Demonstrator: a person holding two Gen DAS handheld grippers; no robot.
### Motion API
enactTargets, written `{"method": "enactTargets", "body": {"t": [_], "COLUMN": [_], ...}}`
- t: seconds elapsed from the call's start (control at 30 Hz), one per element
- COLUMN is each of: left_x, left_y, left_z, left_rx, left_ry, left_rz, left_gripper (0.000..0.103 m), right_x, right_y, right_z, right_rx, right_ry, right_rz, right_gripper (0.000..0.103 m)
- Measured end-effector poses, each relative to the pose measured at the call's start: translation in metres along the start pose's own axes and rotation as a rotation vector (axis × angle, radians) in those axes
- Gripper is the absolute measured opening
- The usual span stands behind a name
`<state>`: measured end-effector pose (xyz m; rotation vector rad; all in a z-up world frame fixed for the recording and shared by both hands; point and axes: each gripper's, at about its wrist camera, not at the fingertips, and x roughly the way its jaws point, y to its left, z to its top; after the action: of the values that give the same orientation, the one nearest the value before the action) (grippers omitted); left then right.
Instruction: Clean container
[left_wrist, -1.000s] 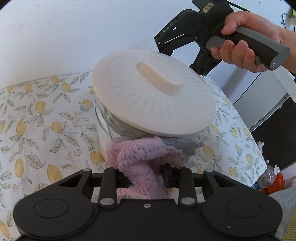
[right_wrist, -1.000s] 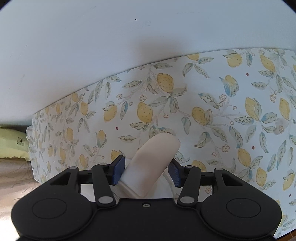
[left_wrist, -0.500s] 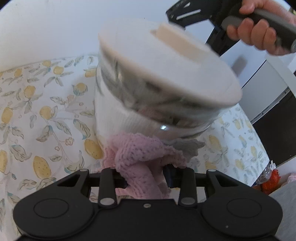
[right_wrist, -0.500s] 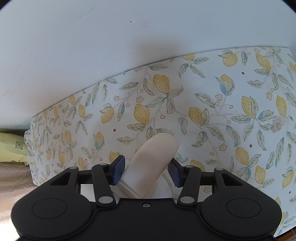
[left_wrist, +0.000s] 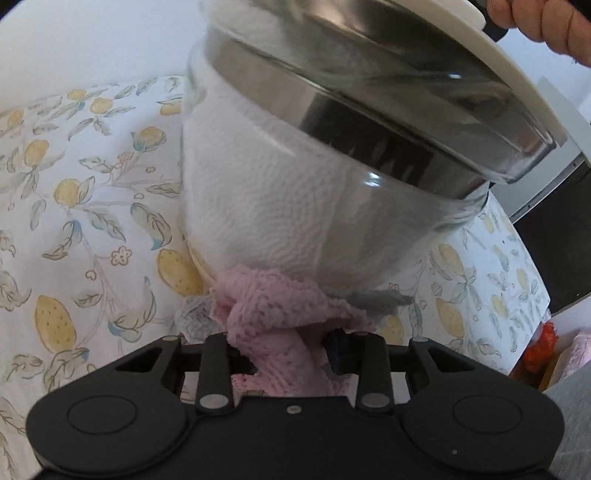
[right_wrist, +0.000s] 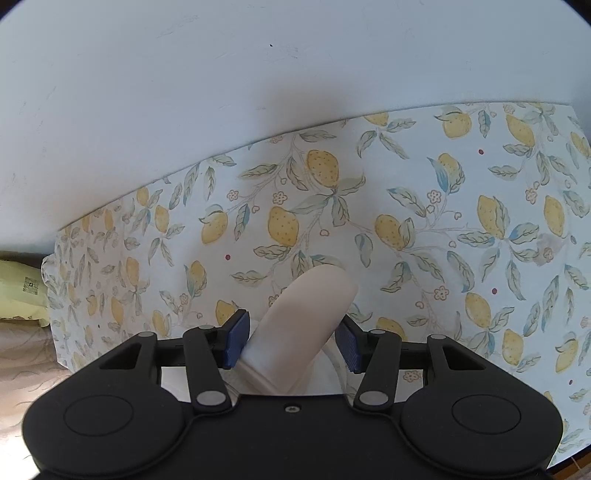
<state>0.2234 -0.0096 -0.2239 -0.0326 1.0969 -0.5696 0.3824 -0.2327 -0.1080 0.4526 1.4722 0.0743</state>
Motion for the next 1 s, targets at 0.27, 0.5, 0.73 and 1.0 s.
{"method": "enactTargets", "body": {"t": [0.27,0.5,0.73,1.0], "left_x": [-0.027,-0.068,-0.092,-0.097], "left_y": [0.000,-0.012,-0.025,-0.029], "left_z": [0.007,0.016,0.019,0.016], "left_rx": [-0.027,0.010,0.042,0.058], "left_ry": [-0.017,-0.069,-0.127,-0.139], "left_rz": [-0.016,0.015,0.043,0.057], "left_gripper": [0.026,0.026,0.026,0.027], "right_x": [0.004,0.011,0.020,0.024], "right_y": [0.005,0.020,0.034,0.041], "right_z": [0.003,0.005,0.008,0.008], "right_rx": [-0.033,-0.100,-0.159,-0.204], "right_ry": [0.007,0.013,0.043,0.056], "right_rz": [-0.002,0.008,-0.016,-0.009], "right_gripper": [0.056,0.056,0.056,0.056]}}
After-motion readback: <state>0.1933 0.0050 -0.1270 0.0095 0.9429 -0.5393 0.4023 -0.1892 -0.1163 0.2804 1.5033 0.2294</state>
